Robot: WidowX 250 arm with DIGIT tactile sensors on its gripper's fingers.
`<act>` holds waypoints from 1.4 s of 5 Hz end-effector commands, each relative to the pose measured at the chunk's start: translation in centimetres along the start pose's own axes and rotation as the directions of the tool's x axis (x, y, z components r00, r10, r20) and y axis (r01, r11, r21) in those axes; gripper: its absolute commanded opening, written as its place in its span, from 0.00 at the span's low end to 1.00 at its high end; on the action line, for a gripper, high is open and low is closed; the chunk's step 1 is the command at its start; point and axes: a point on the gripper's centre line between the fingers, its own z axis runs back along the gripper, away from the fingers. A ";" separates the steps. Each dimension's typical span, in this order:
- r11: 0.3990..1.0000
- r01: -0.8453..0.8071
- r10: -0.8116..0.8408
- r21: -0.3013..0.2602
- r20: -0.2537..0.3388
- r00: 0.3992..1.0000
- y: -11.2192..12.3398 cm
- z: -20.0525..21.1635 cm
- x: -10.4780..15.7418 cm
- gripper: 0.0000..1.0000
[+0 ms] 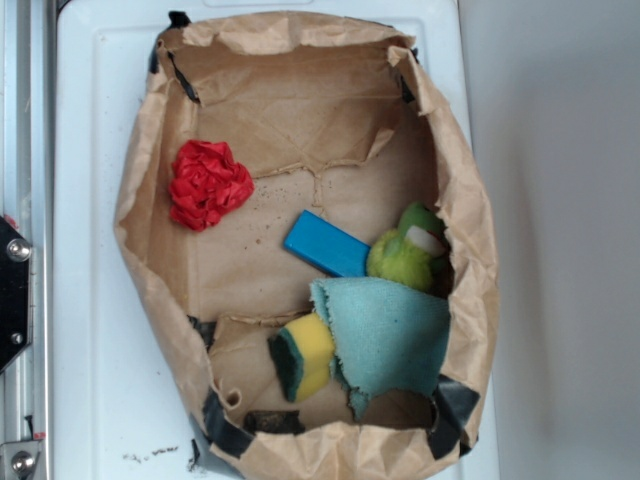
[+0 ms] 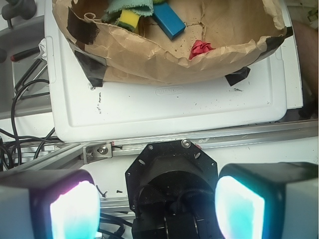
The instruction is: Grab the red paper.
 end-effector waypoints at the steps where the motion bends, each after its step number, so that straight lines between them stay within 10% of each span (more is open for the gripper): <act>1: 1.000 0.000 0.000 0.000 0.000 1.000 0.0 0.0 0.0 1.00; 7: 0.996 0.092 -0.091 -0.009 0.105 0.990 5.8 -7.6 12.3 1.00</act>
